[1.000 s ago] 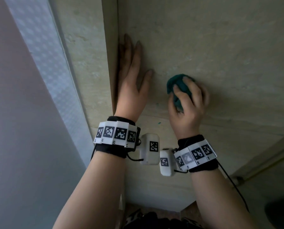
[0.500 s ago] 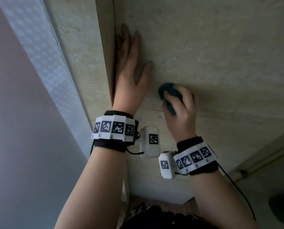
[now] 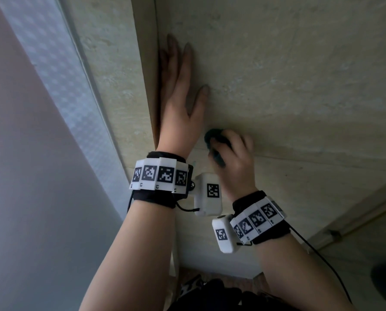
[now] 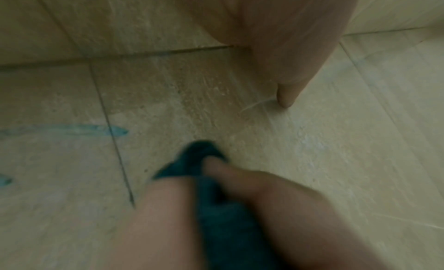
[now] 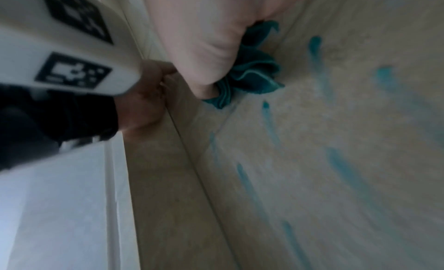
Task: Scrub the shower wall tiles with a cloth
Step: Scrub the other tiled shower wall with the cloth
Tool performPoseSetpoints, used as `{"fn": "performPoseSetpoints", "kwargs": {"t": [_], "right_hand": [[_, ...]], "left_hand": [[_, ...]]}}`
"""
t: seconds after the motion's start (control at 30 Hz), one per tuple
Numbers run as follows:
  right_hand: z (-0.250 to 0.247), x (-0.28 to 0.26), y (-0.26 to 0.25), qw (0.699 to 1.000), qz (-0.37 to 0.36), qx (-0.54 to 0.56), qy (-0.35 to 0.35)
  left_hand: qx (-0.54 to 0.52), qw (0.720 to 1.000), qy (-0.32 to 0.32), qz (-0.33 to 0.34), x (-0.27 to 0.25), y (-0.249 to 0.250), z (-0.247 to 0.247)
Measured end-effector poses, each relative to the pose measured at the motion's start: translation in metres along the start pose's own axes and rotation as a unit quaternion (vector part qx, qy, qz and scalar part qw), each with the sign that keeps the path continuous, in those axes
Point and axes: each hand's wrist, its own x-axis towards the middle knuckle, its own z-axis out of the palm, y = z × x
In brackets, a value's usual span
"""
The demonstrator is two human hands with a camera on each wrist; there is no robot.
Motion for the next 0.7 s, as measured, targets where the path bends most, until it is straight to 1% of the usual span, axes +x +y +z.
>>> {"fn": "performPoseSetpoints", "kwargs": {"t": [0.1,0.17,0.23,0.37,0.43,0.5,0.53,0.63,0.7], "right_hand": [[-0.009,0.027,-0.001,0.997,0.027,-0.008,0.069],[-0.006,0.031,-0.003,0.996,0.030,-0.017,0.087],[0.001,0.019,-0.004,0.997,0.018,-0.013,0.076],[0.015,-0.019,0.003,0.999,-0.035,-0.012,0.018],[0.014,-0.025,0.006,0.999,-0.049,-0.004,-0.008],[0.007,-0.022,0.009,0.999,-0.047,-0.005,-0.007],[0.001,-0.016,0.011,0.999,-0.031,-0.010,0.012],[-0.020,0.008,0.019,0.993,0.038,-0.038,0.104],[-0.027,0.016,0.021,0.987,0.062,-0.048,0.143]], "left_hand": [[0.000,1.000,0.001,0.006,0.000,-0.001,0.001],[-0.005,1.000,0.001,0.002,-0.001,0.000,0.001],[-0.008,1.000,0.001,-0.001,-0.001,0.001,0.002],[-0.002,1.000,0.000,-0.009,0.000,0.001,0.001],[0.006,1.000,-0.003,-0.013,-0.001,0.002,0.002],[0.016,1.000,-0.004,-0.017,-0.002,0.002,0.003],[0.021,1.000,-0.004,-0.019,-0.002,0.002,0.004],[0.029,0.999,-0.005,-0.021,-0.002,0.003,0.005],[0.031,0.999,-0.004,-0.026,-0.003,0.003,0.006]]}}
